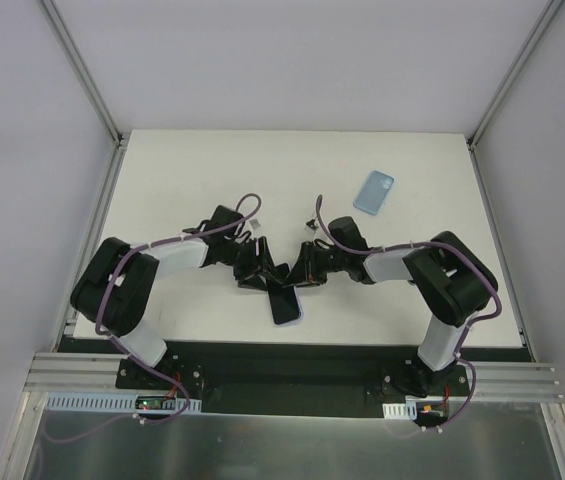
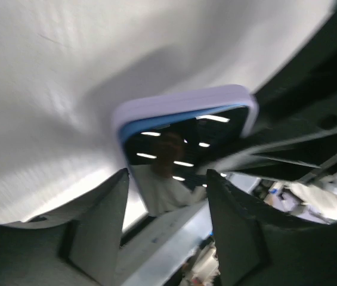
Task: Put the phone into the phone case
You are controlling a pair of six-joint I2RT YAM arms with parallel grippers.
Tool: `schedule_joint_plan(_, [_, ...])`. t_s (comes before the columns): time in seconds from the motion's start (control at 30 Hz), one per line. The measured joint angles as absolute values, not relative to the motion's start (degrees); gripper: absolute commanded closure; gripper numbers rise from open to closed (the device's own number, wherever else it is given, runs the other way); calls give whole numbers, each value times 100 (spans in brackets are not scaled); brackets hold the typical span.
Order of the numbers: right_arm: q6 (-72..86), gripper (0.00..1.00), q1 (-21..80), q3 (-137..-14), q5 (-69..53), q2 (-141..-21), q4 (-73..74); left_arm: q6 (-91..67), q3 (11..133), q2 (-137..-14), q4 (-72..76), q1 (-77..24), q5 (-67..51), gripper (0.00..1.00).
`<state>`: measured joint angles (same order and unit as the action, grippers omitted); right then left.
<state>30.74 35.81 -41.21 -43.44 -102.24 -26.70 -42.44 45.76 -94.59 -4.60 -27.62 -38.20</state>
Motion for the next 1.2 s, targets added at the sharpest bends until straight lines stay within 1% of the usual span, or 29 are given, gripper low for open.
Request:
schedule_joint_plan(0.03, [3048, 93, 3581, -4152, -4418, -10224, -2665, -4296, 4543, -9306, -438, -2707, -3885, 38])
schedule_joint_plan(0.07, [3037, 93, 3566, -4187, -4495, -10224, -2665, -4285, 4517, -9172, -427, -2668, -3927, 33])
schedule_joint_plan(0.17, [3015, 93, 3505, -4300, -4733, -10197, -2668, -4300, 4388, -8521, -373, -2276, -4125, 26])
schedule_joint_plan(0.3, [3044, 93, 3367, -4388, -5004, -10003, -2689, -4198, 4289, -7612, -322, -1780, -4386, 26])
schedule_joint_plan(0.43, [3577, 92, 3267, -4399, -5358, -9821, -3361, -3972, 4136, -6827, -281, -1719, -4692, 27])
schedule_joint_plan(0.6, [5247, 92, 3253, -4383, -5793, -9880, -5533, -3787, 3944, -6298, -242, -1719, -4995, 28])
schedule_joint_plan(0.7, [6206, 92, 3267, -4399, -5931, -10055, -6425, -3767, 3892, -6064, -145, -1719, -5135, 30])
schedule_joint_plan(0.87, [6781, 91, 3356, -4397, -6075, -10127, -6851, -3889, 3817, -5885, 268, -1719, -5323, 33])
schedule_joint_plan(1.1, [7002, 91, 3474, -4397, -6246, -10022, -7096, -4932, 3079, -5927, 1769, -1675, -5677, 39])
schedule_joint_plan(1.2, [7032, 91, 3518, -4390, -6265, -10016, -7133, -5284, 3013, -6047, 2206, -1645, -5774, 42])
